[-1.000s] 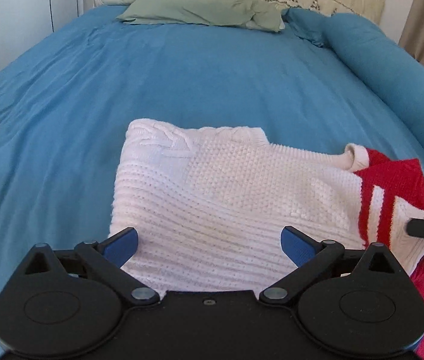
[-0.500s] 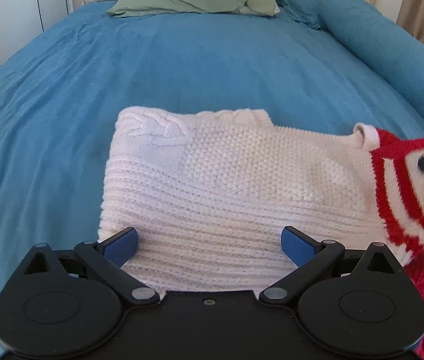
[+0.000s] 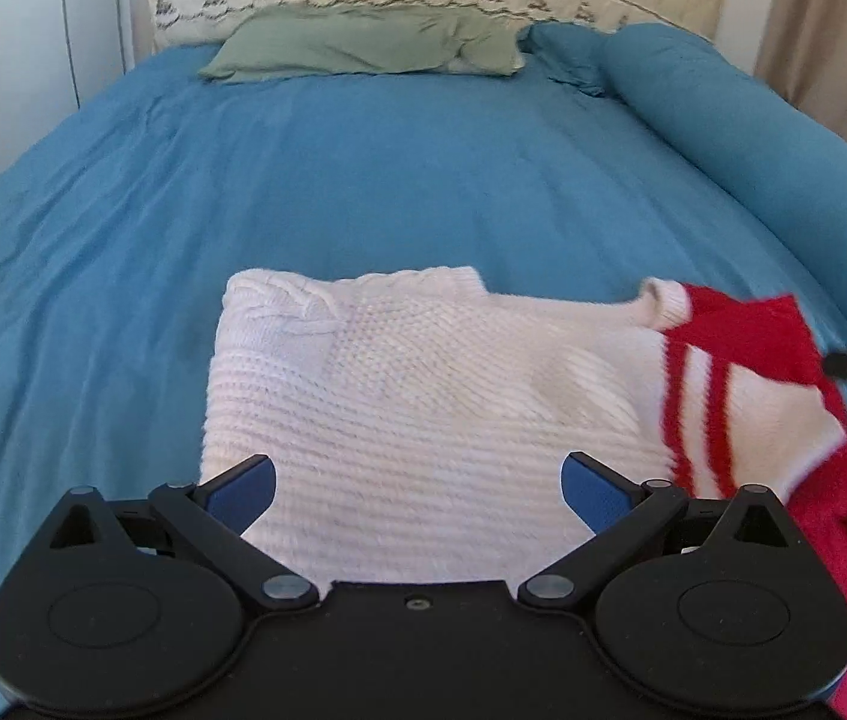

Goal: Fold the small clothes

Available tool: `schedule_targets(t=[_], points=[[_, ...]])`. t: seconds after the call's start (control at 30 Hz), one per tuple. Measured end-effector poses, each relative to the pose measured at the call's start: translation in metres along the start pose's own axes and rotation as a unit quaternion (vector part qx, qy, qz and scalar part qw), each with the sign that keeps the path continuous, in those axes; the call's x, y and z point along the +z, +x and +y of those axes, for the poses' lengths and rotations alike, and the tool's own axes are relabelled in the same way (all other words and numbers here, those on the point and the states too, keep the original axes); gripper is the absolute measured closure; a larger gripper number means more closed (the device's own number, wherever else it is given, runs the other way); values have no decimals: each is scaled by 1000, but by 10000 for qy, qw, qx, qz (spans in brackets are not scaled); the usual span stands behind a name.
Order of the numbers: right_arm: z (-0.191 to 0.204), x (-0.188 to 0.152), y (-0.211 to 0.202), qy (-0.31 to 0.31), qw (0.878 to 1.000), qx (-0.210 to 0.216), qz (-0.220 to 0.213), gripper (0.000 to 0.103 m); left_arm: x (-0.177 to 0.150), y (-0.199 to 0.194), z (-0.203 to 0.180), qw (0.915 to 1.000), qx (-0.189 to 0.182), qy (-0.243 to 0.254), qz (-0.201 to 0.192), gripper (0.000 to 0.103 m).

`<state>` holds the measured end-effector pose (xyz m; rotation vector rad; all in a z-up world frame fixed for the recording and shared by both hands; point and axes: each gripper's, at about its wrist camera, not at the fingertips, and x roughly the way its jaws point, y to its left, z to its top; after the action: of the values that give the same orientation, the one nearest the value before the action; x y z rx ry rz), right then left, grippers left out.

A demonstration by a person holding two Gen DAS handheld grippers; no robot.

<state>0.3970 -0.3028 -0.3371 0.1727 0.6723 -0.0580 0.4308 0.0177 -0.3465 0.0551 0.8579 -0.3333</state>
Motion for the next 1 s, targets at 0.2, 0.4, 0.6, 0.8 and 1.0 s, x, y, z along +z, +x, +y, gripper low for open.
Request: schedule_targets(t=[0.2, 0.4, 0.6, 0.8, 1.0], points=[[41, -5, 16, -344, 9931, 1016, 483, 24, -23, -11, -7, 9997, -187, -36, 182, 0], [39, -39, 42, -169, 9923, 585, 1079, 25, -41, 2, -5, 9990, -65, -260, 364, 0], [33, -60, 10, -537, 9929, 436, 972, 24, -52, 0, -1, 9980, -12, -462, 436, 0], [44, -66, 31, -1020, 9872, 406, 1153, 17, -71, 3, -5, 9969, 108, -257, 732, 0], [36, -51, 6, -737, 9913, 506, 962, 16, -78, -28, -8, 9964, 202, -114, 810, 0]])
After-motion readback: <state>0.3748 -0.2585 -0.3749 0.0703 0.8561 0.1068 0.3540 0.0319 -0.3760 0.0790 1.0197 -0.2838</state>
